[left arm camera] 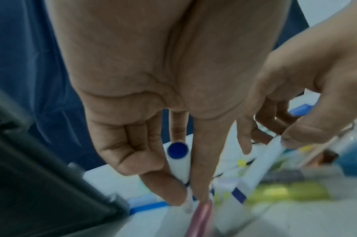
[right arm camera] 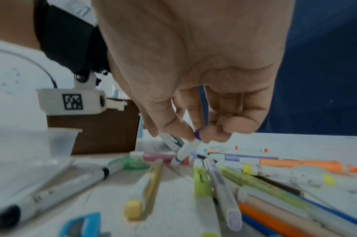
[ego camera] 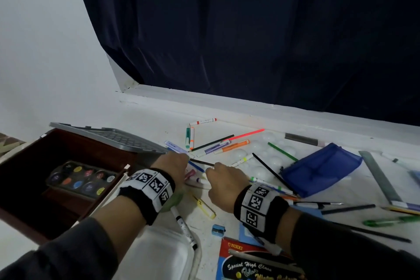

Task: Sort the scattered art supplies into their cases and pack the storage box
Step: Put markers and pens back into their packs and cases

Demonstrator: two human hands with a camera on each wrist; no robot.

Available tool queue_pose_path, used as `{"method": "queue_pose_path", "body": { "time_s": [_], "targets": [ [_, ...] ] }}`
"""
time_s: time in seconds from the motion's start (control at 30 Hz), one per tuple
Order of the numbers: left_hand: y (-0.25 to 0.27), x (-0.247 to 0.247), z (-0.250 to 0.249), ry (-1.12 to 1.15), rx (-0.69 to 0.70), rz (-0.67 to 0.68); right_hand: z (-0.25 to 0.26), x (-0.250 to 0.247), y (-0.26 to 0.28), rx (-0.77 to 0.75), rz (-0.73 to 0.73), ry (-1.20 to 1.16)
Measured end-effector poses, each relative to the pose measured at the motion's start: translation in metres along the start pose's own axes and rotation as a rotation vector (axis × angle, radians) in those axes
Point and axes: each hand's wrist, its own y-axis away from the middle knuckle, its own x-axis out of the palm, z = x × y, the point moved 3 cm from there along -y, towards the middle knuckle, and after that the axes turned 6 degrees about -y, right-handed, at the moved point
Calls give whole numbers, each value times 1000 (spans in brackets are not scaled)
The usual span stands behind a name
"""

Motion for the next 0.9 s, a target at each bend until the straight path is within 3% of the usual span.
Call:
{"method": "queue_pose_path", "body": {
  "time_s": [0.17, 0.37, 0.47, 0.6, 0.73, 0.9],
  "targets": [
    [27, -22, -15, 283, 61, -287, -25, -22, 33, 100, -144, -186],
    [88, -54, -45, 871, 191, -552, -86, -41, 110, 216, -523, -729],
    [111, -57, -69, 1266, 255, -530, -112, -41, 155, 309, -639, -896],
    [127, -41, -109, 1565, 297, -461, -135, -28, 210, 497, -796, -1305],
    [135, -16, -152, 1746, 299, -311, -141, -10, 253, 637, -851, -1722],
    [140, -3, -200, 1783, 296, -226, -148, 2, 298, 725, -782, -1849]
  ]
}}
